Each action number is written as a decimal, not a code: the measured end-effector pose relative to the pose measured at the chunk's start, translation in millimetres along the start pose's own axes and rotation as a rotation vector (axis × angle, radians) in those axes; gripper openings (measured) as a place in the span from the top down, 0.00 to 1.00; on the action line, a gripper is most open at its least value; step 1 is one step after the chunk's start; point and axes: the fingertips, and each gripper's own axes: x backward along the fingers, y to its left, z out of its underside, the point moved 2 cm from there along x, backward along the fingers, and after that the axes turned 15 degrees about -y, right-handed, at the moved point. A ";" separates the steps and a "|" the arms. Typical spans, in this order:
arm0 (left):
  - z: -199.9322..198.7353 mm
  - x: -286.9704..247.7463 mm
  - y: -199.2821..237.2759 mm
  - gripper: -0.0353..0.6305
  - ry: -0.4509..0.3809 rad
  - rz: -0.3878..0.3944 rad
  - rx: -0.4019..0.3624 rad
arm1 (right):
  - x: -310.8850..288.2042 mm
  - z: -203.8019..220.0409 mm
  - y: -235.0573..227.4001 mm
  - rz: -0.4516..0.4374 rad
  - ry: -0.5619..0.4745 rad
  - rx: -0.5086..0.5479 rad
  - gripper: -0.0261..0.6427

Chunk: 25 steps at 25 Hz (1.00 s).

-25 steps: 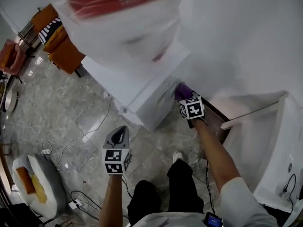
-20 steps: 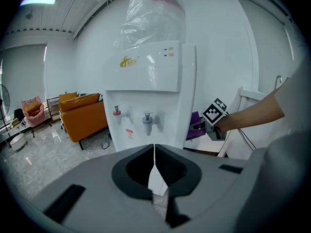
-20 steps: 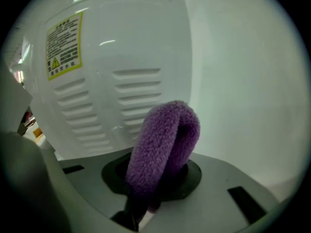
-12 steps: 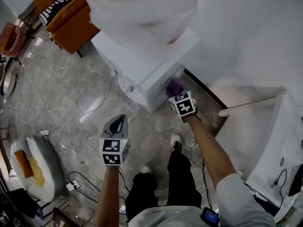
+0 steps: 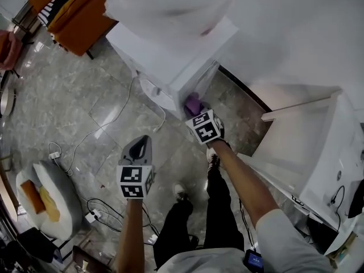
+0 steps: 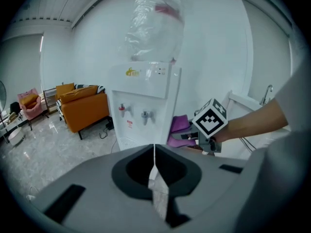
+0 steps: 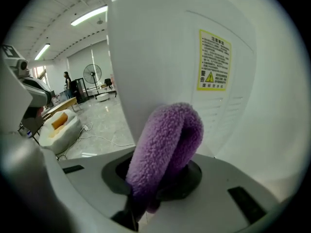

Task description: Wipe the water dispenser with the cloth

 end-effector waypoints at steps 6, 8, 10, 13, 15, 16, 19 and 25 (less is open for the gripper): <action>12.5 -12.0 -7.5 0.92 0.029 0.029 0.014 | 2.3 6.3 36.0 -0.095 -0.020 0.022 0.84; 17.4 -22.3 -15.7 0.92 0.040 0.047 0.016 | 5.2 9.6 51.1 -0.182 -0.037 0.012 0.84; 21.0 -34.1 -26.6 0.92 0.051 0.072 0.015 | 10.7 14.7 56.1 -0.238 -0.051 -0.031 0.83; 26.4 -54.4 -43.5 0.92 0.070 0.112 0.016 | 19.8 31.9 31.7 -0.187 -0.050 -0.098 0.83; 31.8 -68.8 -52.1 0.92 0.085 0.126 0.029 | 24.1 48.5 1.1 -0.108 -0.033 -0.133 0.83; 35.1 -76.0 -56.0 0.92 0.092 0.130 0.037 | 25.7 57.8 -17.2 -0.062 -0.022 -0.151 0.84; 48.5 -96.6 -68.9 0.92 0.122 0.140 0.058 | 29.8 88.5 -74.7 0.080 0.015 -0.212 0.84; 84.9 -141.9 -97.9 0.92 0.206 0.168 0.088 | 26.7 153.6 -151.8 0.220 0.084 -0.386 0.84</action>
